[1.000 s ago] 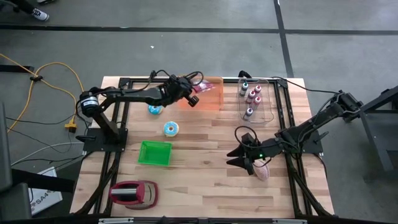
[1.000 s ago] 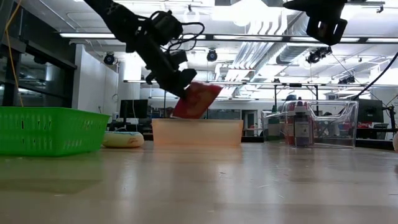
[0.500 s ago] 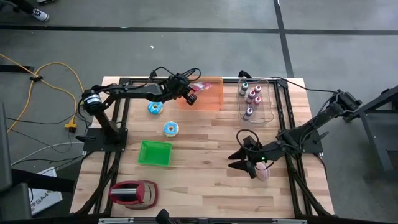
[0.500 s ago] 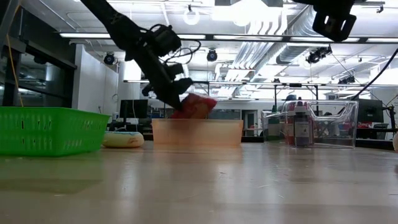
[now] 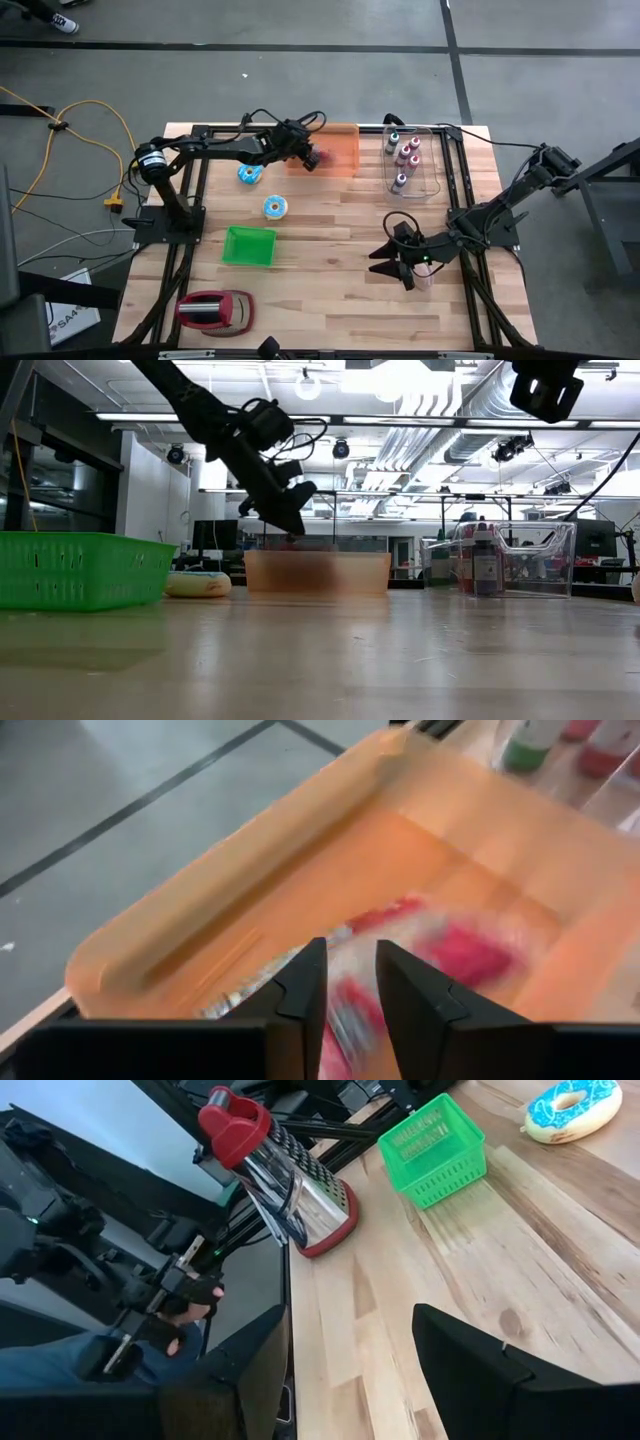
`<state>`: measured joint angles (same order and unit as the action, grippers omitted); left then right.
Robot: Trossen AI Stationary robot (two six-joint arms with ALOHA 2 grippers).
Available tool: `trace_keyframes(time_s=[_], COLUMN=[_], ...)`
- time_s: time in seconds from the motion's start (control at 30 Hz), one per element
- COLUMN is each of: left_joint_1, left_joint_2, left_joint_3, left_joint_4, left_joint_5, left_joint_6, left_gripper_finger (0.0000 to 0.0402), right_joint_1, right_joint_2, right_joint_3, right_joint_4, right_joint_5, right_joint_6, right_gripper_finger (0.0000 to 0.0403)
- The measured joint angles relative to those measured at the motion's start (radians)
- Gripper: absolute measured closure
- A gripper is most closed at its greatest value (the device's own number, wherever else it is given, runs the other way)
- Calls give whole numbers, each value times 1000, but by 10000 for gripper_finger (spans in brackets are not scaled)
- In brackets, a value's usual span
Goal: Pick & Place Food Item
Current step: Put the popcorn bag into the orange bin, then put the bottom blue donut into the green bin
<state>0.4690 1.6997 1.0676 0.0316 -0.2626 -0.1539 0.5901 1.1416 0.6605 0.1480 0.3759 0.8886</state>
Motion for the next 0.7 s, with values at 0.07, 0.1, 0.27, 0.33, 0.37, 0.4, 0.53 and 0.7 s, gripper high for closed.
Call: trace_keyframes(time_s=[0.07,0.1,0.27,0.33,0.37,0.4,0.53,0.7], left_joint_1=[0,0,-2,-4,-6,-8,-10,-20], left_joint_2=[0,0,0,0,0,0,0,-11], left_joint_3=[0,0,0,0,0,0,0,0], left_joint_4=[19,27,56,63,64,65,79,86], left_joint_5=[13,13,27,49,53,58,63,62], left_joint_6=[0,0,0,0,0,0,0,66], left_gripper_finger=[309,306,302,302,302,302,302,302], right_joint_1=[0,0,0,0,0,0,0,0], right_joint_2=[0,0,0,0,0,0,0,0], right_joint_3=[0,0,0,0,0,0,0,0], right_joint_4=[-2,-2,-2,-2,-2,-2,-2,-2], right_joint_5=[0,0,0,0,0,0,0,0], right_joint_6=[0,0,0,0,0,0,0,0], right_gripper_finger=[199,199,199,199,199,199,199,199])
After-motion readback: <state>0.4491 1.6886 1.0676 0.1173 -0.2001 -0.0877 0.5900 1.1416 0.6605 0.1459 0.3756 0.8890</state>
